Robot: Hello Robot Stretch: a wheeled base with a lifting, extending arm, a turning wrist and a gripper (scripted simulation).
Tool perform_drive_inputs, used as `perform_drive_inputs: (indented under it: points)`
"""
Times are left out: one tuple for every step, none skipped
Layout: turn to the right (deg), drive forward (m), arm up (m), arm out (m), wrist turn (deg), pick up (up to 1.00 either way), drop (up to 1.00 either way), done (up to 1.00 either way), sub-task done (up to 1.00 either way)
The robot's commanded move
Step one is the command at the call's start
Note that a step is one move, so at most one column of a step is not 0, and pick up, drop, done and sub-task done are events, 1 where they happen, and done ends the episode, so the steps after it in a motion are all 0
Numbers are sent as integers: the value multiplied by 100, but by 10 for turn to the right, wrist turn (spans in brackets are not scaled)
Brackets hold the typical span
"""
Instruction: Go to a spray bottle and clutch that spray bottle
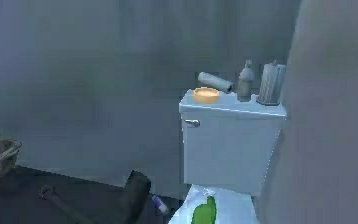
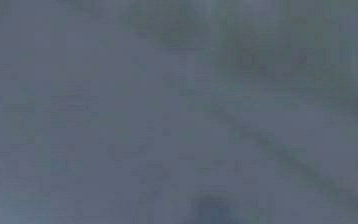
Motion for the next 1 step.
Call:
perform_drive_inputs:
  points:
    - [-450, 0, 0, 0, 0, 0, 0, 0, 0]
